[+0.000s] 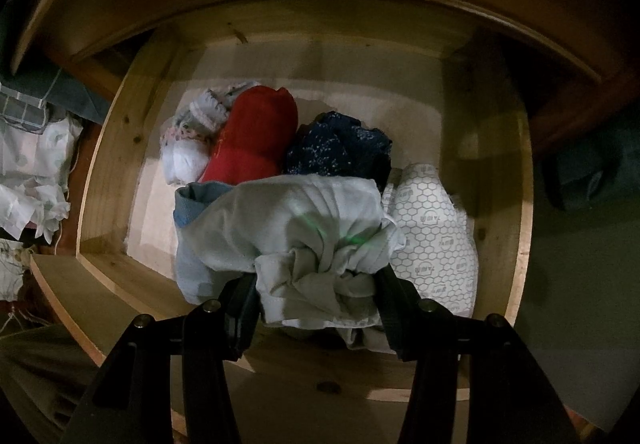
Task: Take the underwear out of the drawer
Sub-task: 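Carry the white rolled garment into the shoe box and open the left tool, then lift the white garment toward the shoe box with the right tool while the left returns to the drawer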
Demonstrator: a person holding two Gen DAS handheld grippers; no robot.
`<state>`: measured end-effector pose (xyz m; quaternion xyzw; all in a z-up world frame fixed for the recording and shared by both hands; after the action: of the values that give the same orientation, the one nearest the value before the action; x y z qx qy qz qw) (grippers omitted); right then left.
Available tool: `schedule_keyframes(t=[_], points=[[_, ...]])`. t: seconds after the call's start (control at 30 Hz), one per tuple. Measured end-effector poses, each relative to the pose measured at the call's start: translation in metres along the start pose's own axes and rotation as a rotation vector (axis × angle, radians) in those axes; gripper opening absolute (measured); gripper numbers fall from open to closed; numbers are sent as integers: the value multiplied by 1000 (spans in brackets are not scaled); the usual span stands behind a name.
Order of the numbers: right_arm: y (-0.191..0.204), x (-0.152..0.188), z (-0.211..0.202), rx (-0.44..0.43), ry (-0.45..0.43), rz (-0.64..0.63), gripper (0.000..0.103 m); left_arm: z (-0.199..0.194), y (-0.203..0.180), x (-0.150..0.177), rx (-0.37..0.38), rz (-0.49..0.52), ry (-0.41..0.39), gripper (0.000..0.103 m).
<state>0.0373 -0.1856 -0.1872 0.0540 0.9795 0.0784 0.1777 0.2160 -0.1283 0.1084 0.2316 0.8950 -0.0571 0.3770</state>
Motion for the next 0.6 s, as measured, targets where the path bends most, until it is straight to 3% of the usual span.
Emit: schedule_keyframes(t=[0.33, 0.5, 0.6], points=[[-4, -4, -10, -10, -45, 22, 49, -49, 3, 15, 15, -22, -79, 57], [-5, -13, -23, -19, -100, 33, 49, -69, 22, 62, 11, -73, -88, 59], [-1, -16, -32, -26, -137, 6, 49, -67, 38, 102, -69, -74, -73, 59]])
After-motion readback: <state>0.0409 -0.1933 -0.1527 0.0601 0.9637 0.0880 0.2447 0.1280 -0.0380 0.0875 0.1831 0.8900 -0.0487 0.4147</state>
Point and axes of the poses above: each gripper's, at about its wrist camera, not at the fingertips, and z roughly the way its jaws point, y to its left, x to its underside, the point moved 9 cm from there along z, roughly the way its jaws point, and after that the axes turned 8 degrees about -y, right-handed, at the moved point
